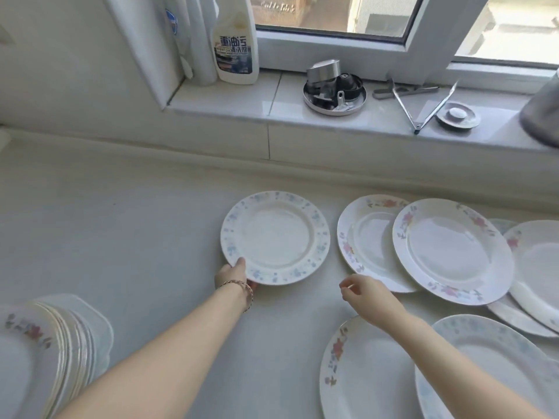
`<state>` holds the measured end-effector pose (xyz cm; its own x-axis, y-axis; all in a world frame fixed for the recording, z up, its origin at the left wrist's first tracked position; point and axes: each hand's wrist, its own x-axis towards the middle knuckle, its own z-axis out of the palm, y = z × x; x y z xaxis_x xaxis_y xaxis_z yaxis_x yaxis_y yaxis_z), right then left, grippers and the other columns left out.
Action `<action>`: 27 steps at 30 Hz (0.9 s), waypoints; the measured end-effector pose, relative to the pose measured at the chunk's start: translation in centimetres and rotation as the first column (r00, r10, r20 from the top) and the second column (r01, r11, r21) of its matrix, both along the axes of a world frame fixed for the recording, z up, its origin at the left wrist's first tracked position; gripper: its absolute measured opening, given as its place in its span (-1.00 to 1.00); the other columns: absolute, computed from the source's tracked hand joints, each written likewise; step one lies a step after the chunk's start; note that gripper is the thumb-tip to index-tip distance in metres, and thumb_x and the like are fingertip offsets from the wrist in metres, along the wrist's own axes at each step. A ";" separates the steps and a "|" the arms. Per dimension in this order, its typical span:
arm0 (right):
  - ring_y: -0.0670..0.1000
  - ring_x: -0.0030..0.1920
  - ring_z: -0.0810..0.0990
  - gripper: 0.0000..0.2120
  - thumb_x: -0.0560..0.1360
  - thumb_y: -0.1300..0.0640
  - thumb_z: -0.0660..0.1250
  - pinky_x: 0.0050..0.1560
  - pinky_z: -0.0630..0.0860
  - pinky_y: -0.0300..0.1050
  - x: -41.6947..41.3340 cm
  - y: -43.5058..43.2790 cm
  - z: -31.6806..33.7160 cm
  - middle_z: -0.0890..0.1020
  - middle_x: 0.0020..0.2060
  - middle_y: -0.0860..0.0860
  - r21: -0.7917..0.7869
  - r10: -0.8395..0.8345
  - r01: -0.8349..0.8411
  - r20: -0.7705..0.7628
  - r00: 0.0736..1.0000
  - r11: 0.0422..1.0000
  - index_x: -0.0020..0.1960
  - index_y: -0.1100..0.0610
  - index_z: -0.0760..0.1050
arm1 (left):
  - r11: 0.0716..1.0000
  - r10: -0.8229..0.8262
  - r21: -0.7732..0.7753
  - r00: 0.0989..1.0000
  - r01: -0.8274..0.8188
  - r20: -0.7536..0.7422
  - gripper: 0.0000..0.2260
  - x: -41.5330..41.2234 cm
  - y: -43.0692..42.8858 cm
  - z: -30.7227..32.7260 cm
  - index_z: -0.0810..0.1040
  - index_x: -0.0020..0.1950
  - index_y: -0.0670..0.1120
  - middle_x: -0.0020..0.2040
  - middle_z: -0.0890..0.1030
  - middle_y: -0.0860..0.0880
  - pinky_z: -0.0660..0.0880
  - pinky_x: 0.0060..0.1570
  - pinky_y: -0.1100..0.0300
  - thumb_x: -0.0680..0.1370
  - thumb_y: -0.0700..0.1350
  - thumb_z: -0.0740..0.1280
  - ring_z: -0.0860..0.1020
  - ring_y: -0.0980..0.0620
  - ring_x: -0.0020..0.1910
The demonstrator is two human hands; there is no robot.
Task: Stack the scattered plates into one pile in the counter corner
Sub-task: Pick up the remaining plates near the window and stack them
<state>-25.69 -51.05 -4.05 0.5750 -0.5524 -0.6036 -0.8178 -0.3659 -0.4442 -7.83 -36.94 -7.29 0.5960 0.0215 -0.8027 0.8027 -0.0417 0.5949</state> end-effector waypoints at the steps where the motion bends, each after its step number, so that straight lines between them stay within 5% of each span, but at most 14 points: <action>1: -0.01 -0.13 0.55 -0.74 0.55 0.08 0.13 -0.15 0.46 -0.18 -0.1 0.1 0.0 0.63 0.00 -0.01 0.006 0.005 -0.005 0.001 1.000 1.000 0.16 0.06 0.51 | 1.000 -0.006 0.012 0.999 0.006 0.032 -0.78 0.0 0.0 0.2 0.41 -0.29 -0.13 -0.32 0.48 -0.08 0.45 -0.68 0.27 0.57 -0.24 0.24 0.45 0.00 -0.40; 4: 0.00 -0.14 0.55 -0.73 0.55 0.09 0.13 -0.17 0.46 -0.19 -0.2 0.8 0.0 0.63 0.02 0.00 0.020 0.035 -0.035 -0.004 0.999 0.999 0.16 0.08 0.50 | 0.996 -0.017 0.089 0.993 0.007 0.115 -0.74 0.3 0.7 1.0 0.40 -0.35 -0.12 -0.25 0.53 -0.15 0.52 -0.50 0.20 0.54 -0.26 0.27 0.46 -0.01 -0.41; 9: 0.07 -0.17 0.59 -0.74 0.55 0.13 0.13 -0.24 0.50 -0.19 0.9 4.0 1.1 0.64 0.02 0.04 0.021 0.086 -0.087 0.022 0.996 0.996 0.16 0.11 0.51 | 0.994 0.088 -0.075 0.986 -0.078 0.142 -0.77 0.2 6.2 4.7 0.44 -0.32 -0.13 -0.51 0.58 -0.06 0.49 -0.64 0.26 0.54 -0.29 0.28 0.56 0.03 -0.54; 13: 0.03 -0.02 0.59 -0.74 0.54 0.11 0.16 -0.20 0.41 -0.21 3.3 7.8 2.2 0.66 0.02 0.02 -0.028 0.183 -0.182 0.030 0.983 0.983 0.16 0.09 0.52 | 0.982 0.125 -0.165 0.970 -0.092 0.207 -0.80 1.2 13.8 8.4 0.45 -0.28 -0.15 -0.30 0.54 -0.10 0.53 -0.61 0.29 0.55 -0.29 0.27 0.58 0.03 -0.46; 16: 0.05 0.04 0.60 -0.76 0.53 0.11 0.18 -0.14 0.39 -0.22 5.7 11.5 3.2 0.66 0.01 0.03 -0.042 0.225 -0.223 0.071 0.972 0.974 0.14 0.08 0.53 | 0.987 0.121 -0.136 0.942 -0.082 0.312 -0.79 1.8 20.6 10.6 0.46 -0.30 -0.15 -0.42 0.59 -0.09 0.51 -0.62 0.32 0.54 -0.29 0.27 0.56 0.15 -0.63; 22: 0.08 -0.08 0.62 -0.84 0.52 0.15 0.20 -0.22 0.47 -0.19 10.8 19.3 3.7 0.63 -0.15 0.00 -0.025 0.336 -0.336 0.140 0.931 0.942 0.03 0.07 0.54 | 0.981 0.187 -0.025 0.900 -0.192 0.394 -0.80 2.2 34.2 11.6 0.49 -0.32 -0.16 -0.59 0.60 0.02 0.55 -0.57 0.30 0.51 -0.30 0.31 0.57 -0.05 -0.41; 27: 0.04 -0.13 0.58 -0.88 0.54 0.17 0.19 -0.32 0.40 -0.30 13.4 24.0 3.6 0.61 -0.19 -0.01 -0.028 0.414 -0.415 0.147 0.898 0.910 -0.07 0.03 0.48 | 0.966 0.239 0.009 0.903 -0.260 0.357 -0.81 2.1 41.6 10.5 0.47 -0.27 -0.19 -0.29 0.54 -0.12 0.52 -0.61 0.32 0.55 -0.31 0.26 0.51 -0.04 -0.32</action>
<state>-12.30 -27.01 -0.43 0.8331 -0.2427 -0.4970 -0.5185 -0.6553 -0.5493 -5.76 4.66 3.24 0.8074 0.2443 -0.5371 0.5321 0.0920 0.8417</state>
